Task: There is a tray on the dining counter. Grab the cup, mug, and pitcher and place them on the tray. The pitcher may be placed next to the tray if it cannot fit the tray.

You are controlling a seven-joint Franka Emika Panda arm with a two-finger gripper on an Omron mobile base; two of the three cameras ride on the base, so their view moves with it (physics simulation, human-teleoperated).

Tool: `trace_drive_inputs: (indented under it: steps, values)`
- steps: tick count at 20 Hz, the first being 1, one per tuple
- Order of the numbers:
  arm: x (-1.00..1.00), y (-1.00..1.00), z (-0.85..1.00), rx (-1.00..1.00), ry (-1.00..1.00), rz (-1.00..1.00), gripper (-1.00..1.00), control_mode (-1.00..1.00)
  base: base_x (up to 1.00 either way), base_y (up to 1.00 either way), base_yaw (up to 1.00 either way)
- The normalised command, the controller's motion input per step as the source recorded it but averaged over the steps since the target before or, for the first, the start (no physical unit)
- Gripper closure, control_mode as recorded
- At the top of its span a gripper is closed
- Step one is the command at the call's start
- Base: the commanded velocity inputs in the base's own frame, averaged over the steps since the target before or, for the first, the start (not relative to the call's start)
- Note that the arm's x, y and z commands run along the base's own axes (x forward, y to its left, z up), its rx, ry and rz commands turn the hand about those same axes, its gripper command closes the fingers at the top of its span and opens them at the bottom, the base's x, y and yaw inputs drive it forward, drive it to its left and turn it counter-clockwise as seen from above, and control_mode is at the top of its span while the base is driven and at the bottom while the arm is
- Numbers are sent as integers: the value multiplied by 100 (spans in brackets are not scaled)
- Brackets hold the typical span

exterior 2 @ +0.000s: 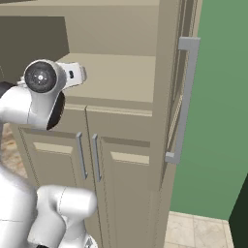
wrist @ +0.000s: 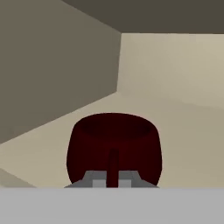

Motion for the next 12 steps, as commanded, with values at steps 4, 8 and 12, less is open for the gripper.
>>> trace_drive_inputs:
  steps: [4,8,12]
  values:
    - [-78,-41,11,1,0,-15,100,-100,0,0,0]
    - [-68,-20,21,0,3,-20,100,-100,0,0,0]
    - [-66,-15,20,0,6,-19,100,-100,0,0,0]
